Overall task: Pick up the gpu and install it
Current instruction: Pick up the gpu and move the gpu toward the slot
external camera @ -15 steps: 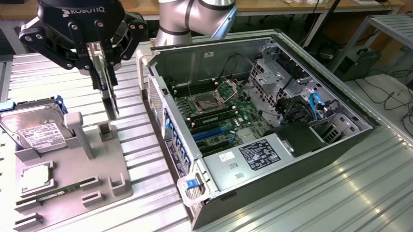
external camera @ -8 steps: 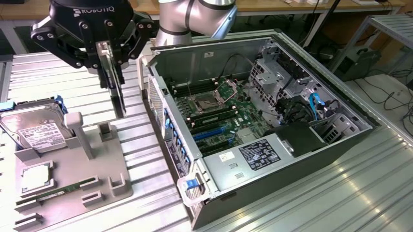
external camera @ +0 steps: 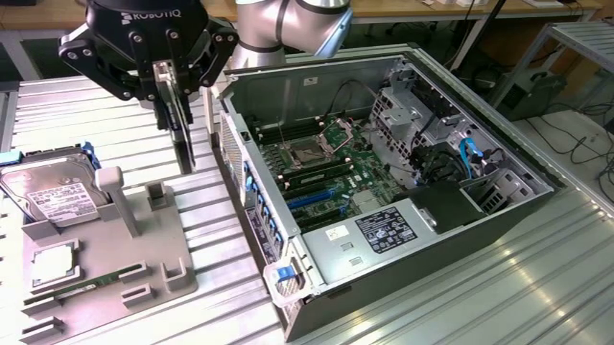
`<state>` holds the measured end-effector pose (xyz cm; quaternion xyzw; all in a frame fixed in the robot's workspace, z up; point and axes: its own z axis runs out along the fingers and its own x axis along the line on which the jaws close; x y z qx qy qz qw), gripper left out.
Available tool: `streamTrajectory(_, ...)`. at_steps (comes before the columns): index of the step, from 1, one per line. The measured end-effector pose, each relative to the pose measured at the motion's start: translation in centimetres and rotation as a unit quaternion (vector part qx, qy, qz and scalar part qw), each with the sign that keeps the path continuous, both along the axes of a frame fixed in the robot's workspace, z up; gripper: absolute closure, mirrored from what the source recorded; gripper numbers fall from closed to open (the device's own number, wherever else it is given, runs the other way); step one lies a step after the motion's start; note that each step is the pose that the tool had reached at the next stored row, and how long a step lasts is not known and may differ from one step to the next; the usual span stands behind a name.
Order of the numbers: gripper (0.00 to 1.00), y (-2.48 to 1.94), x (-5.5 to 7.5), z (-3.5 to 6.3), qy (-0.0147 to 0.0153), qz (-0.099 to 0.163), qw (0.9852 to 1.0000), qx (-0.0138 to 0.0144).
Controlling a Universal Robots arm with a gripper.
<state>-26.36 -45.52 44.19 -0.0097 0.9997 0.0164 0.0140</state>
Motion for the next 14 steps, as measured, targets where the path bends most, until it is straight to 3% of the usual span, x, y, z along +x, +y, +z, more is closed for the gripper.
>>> streamTrajectory(14, 0.73, 0.0, 1.5, -0.02, 0.0, 0.0, 1.0, 0.0)
